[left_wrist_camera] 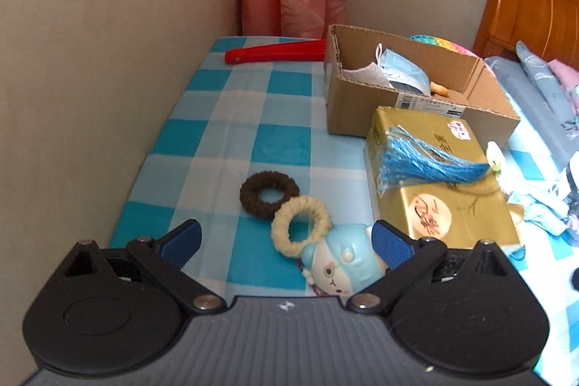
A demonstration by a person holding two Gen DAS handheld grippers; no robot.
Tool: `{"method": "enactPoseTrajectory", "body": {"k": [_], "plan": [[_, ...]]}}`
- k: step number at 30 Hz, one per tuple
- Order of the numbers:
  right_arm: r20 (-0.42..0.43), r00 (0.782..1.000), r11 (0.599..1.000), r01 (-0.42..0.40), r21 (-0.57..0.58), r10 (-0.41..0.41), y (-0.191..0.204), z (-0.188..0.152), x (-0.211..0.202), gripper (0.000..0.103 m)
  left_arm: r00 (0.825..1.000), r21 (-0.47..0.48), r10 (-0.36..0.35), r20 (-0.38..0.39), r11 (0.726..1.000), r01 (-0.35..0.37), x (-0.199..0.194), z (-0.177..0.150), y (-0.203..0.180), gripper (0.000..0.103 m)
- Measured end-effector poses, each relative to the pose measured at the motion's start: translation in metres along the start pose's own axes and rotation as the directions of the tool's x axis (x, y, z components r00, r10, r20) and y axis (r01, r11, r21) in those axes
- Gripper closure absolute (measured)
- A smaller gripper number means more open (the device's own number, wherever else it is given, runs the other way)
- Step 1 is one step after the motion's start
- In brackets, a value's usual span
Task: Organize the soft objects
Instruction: 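Move the left tool down to the blue-and-white toy figure and close on it, then grasp the yellow cloth with the right tool while the left tool holds the toy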
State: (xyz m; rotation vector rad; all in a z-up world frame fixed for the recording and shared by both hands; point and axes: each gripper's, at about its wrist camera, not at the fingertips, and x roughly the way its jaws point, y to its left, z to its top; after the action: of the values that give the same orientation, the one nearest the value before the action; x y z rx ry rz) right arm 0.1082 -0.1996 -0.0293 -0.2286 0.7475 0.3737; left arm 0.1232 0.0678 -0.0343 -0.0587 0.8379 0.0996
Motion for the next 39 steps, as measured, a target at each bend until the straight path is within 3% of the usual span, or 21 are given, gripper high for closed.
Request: {"method": "enactPoseTrajectory", "body": {"k": [9,18,25,32,39], "plan": [[-0.084,0.996,0.999,-0.023,-0.036,0.020,0.010,-0.013,0.029,0.000,0.995,-0.018,-0.091,-0.032,0.996,0.090,-0.013,-0.029,0.010,0.003],[-0.133,0.990,0.998,-0.053,-0.043,0.047,0.017,-0.027,0.050,0.000,0.994,0.035,-0.108,-0.028,0.993,0.109,-0.017,-0.054,0.005,0.004],[-0.080,0.994,0.996,-0.082,-0.022,0.080,0.012,-0.038,0.047,0.000,0.994,0.036,-0.108,-0.008,0.993,0.108,-0.013,-0.063,0.001,0.016],[-0.043,0.996,0.996,-0.082,-0.021,0.081,0.011,-0.043,0.043,0.000,0.993,0.014,-0.117,0.015,0.993,0.117,-0.014,-0.067,-0.006,0.041],[0.002,0.996,0.996,-0.085,-0.029,0.085,0.011,-0.050,0.040,0.000,0.987,-0.018,-0.153,0.047,0.988,0.154,-0.015,-0.067,-0.015,0.048]]}}
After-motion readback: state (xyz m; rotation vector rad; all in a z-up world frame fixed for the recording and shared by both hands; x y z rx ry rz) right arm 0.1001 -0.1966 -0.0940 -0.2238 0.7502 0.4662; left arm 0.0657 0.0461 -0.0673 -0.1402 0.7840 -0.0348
